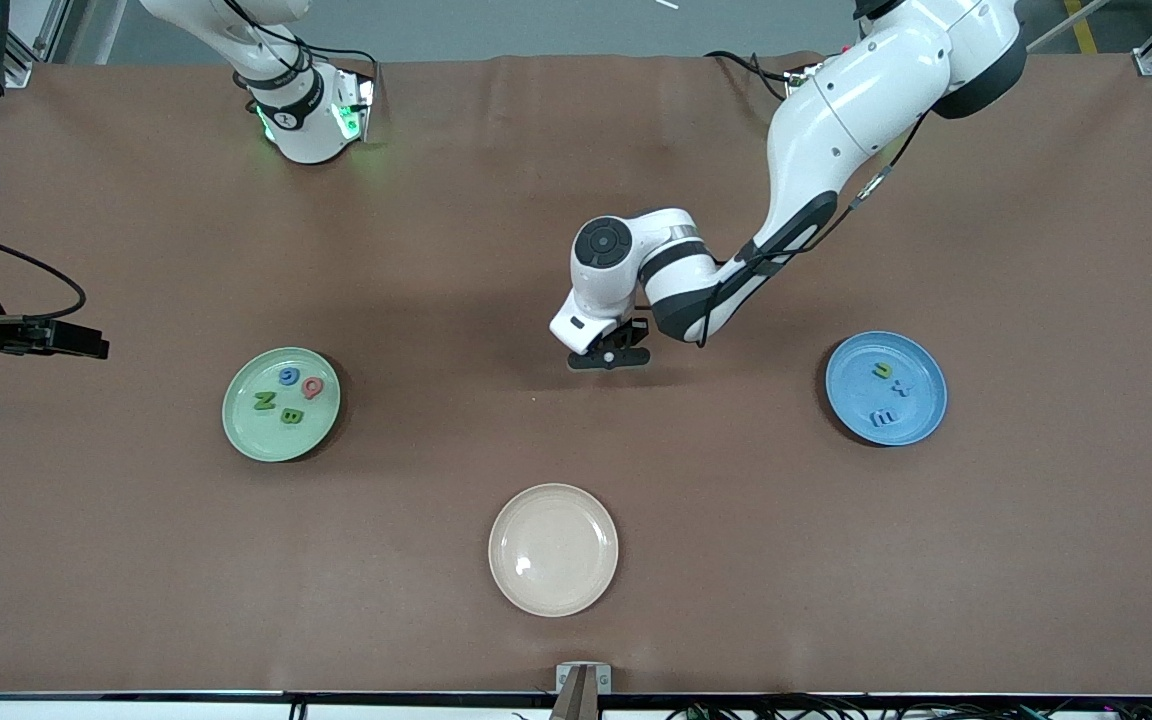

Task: Sort upper and lower case letters into plates

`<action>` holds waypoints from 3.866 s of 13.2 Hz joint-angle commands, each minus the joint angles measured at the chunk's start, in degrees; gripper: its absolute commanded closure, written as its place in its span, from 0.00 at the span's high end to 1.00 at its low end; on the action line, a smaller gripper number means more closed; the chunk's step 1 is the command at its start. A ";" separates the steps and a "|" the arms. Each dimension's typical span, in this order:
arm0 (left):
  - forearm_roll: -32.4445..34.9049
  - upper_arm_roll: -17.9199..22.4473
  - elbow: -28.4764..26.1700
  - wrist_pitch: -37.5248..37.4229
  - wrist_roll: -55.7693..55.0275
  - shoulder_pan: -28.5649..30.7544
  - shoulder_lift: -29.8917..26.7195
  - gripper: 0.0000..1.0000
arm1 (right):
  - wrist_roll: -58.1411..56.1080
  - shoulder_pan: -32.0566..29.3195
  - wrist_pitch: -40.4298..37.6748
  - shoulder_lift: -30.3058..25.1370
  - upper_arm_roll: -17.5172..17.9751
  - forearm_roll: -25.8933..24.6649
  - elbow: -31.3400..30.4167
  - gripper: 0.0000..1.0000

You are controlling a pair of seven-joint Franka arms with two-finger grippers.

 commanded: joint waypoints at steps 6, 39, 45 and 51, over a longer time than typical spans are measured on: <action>-0.56 1.07 0.12 -0.01 0.45 -0.22 -0.66 0.07 | -0.13 -0.41 -0.99 0.71 0.80 0.39 2.20 1.00; 19.12 -26.37 -32.49 -1.52 28.75 71.69 -4.79 0.06 | -1.01 -0.41 7.89 -23.11 0.80 2.41 -21.09 1.00; 20.44 -24.68 -32.49 -0.62 29.45 71.41 -4.97 0.14 | -1.10 -0.50 7.19 -23.11 0.71 3.47 -21.18 1.00; 17.99 -33.97 -31.78 -3.95 29.19 80.95 -5.85 1.00 | -1.72 -0.33 7.36 -23.11 0.71 2.86 -21.09 1.00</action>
